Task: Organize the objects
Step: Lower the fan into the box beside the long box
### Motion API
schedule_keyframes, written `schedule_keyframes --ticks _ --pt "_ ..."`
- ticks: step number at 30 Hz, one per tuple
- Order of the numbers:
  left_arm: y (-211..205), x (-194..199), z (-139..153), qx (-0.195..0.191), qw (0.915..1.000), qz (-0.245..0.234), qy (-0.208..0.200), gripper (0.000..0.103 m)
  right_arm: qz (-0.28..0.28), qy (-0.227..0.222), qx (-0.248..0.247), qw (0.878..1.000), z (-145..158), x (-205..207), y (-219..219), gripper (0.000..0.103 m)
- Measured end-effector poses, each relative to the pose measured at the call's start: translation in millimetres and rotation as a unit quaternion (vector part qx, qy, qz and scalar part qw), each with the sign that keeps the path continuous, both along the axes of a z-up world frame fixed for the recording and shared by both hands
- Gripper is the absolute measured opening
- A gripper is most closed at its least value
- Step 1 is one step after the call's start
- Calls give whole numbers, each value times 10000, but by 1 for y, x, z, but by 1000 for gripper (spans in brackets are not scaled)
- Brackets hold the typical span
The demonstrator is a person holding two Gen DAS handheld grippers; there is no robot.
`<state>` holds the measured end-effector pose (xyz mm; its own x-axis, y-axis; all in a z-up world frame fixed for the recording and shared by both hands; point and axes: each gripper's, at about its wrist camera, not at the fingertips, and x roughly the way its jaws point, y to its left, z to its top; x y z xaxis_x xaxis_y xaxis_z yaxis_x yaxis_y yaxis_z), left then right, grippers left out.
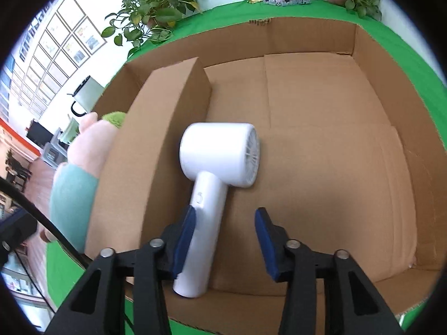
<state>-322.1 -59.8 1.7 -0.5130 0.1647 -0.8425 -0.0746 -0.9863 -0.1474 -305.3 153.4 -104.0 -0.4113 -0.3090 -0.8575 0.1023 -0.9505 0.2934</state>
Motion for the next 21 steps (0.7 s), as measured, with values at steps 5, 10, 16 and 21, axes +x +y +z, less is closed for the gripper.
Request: schedule_keyframes --ticks 5,10,16,21 --pt "-24 13 -9 128 9999 101 -21 37 329 65 157 9993 2 2 -17 17" --pt "-34 23 -16 201 9997 136 -72 37 531 235 315 9978 1 4 -28 16" --pt "-33 31 -21 195 9996 152 -110 37 834 462 579 9938 7 6 -32 8" --pt "-28 32 -21 137 9998 114 -103 37 706 393 444 9957 6 4 -28 10"
